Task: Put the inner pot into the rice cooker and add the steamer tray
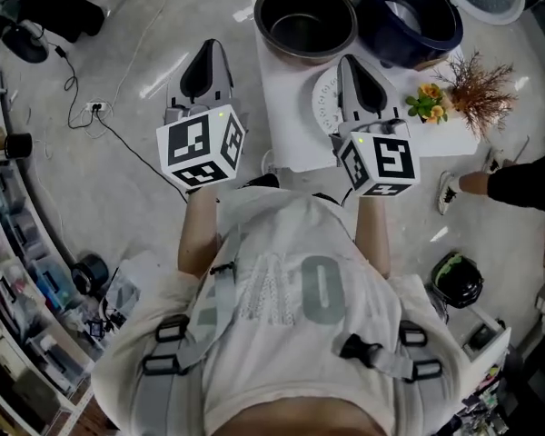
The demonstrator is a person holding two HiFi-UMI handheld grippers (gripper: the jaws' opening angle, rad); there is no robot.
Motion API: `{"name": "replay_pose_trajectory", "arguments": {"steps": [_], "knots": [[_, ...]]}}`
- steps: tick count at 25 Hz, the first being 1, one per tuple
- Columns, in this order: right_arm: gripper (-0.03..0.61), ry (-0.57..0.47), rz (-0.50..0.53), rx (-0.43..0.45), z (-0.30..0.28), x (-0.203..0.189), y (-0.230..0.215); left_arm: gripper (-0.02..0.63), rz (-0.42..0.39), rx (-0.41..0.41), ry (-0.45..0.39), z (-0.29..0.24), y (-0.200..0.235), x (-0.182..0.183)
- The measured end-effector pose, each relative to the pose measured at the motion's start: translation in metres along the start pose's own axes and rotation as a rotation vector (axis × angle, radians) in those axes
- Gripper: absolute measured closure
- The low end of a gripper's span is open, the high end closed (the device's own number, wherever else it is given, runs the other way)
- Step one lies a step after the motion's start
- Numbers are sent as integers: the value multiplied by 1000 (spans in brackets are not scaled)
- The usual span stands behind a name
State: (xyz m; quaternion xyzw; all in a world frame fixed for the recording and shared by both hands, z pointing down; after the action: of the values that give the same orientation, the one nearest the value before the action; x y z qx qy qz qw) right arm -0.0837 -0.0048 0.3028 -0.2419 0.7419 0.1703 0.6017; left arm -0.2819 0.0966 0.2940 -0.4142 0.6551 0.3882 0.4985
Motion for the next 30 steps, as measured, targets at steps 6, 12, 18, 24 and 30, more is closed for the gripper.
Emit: {"name": "replay_pose_trajectory", "arguments": {"steps": [6, 12, 18, 24, 30], "knots": [[571, 21, 19, -51, -32, 10, -5, 592, 77, -43, -16, -34, 17, 16], [571, 23, 10, -71, -46, 13, -25, 592, 32, -29, -45, -52, 6, 19], [571, 12, 5, -61, -54, 16, -46, 592, 31, 4, -44, -60, 0, 13], [571, 0, -15, -47, -55, 17, -65, 592, -8, 13, -51, -68, -18, 18], [468, -8, -34, 15, -57, 21, -72, 551, -22, -52, -97, -68, -26, 28]]}}
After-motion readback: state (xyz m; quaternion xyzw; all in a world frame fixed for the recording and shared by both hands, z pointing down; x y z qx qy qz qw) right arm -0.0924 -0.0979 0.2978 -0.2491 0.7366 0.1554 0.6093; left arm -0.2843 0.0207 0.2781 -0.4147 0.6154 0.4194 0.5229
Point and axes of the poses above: the fingertips, and each gripper's own axes: z backward along the fingers, y to its left, x out of its top, the point moved 5 cm from there along z, backward along the fingers, and after that the axes turned 8 degrees about y, right-handed, at the moved point
